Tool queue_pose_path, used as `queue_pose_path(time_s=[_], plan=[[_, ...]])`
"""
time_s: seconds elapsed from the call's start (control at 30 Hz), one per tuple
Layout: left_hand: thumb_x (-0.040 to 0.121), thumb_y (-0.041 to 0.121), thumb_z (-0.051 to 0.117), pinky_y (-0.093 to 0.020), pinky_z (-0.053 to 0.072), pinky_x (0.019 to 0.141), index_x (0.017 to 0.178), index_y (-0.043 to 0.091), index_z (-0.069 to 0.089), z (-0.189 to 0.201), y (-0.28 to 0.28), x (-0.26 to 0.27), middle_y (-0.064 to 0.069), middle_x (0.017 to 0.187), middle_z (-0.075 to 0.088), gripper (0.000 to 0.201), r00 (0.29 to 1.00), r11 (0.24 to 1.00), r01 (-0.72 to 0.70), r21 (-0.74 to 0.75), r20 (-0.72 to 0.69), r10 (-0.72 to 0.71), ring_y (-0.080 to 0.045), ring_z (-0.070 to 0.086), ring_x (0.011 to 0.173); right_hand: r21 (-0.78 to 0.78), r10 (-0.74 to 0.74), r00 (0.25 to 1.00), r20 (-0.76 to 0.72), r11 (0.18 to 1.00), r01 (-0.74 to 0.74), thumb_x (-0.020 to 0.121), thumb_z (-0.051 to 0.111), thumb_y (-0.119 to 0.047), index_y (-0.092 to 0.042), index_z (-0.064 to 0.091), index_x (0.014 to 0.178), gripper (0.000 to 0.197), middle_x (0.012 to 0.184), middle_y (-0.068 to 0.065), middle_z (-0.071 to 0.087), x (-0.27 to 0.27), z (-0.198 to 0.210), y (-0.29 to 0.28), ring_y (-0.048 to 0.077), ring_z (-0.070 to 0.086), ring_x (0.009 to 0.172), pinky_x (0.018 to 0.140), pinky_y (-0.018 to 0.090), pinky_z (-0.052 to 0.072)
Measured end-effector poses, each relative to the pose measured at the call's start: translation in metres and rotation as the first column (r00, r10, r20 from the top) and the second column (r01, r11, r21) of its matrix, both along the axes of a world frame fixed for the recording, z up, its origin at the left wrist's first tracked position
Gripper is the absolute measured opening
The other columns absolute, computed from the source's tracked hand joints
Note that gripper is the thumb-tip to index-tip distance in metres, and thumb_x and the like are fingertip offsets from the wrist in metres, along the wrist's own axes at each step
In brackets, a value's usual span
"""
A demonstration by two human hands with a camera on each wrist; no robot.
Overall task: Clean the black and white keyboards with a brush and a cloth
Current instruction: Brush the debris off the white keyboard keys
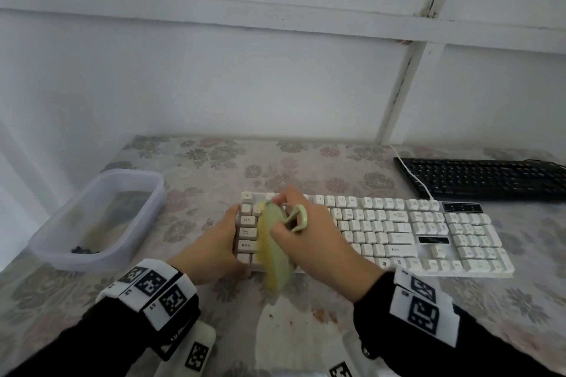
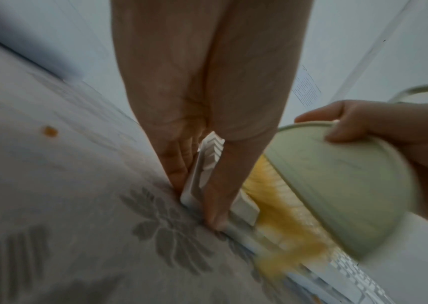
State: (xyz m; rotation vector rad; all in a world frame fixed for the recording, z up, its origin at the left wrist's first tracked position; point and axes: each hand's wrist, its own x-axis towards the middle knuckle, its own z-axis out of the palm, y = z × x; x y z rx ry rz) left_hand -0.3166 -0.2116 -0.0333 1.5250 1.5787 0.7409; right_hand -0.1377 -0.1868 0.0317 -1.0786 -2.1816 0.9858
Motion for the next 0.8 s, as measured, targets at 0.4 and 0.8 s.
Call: queue_pose_path(time_s=[0.4, 0.8], plan=[[0.063, 0.003, 0.078, -0.033, 0.051, 0.093, 0.145, 0.033, 0.012, 0.0, 0.0, -0.001, 0.011, 0.119, 0.057, 0.11, 0.997, 0.999, -0.022, -0.047, -0.079, 0.018, -0.007, 0.058, 0.106, -0.134, -0.08, 0.974, -0.214, 0.99, 0.052, 0.087, 0.054, -0.009, -0.021, 0.057, 0.103, 0.02, 0.067, 0.01, 0.058, 0.024, 0.054, 0.007, 0.011, 0.053, 0.047, 0.04, 0.027, 0.049], [0.063, 0.004, 0.08, -0.028, 0.047, 0.097, 0.147, 0.03, 0.011, 0.0, 0.0, -0.001, 0.01, 0.127, 0.053, 0.112, 0.995, 0.998, -0.029, -0.051, -0.095, 0.024, -0.009, 0.053, 0.115, -0.123, -0.063, 0.976, -0.207, 0.992, 0.038, 0.09, 0.06, -0.034, -0.03, 0.065, 0.111, 0.021, 0.098, 0.005, 0.067, 0.031, 0.07, 0.021, 0.016, 0.071, 0.076, 0.056, 0.037, 0.06]])
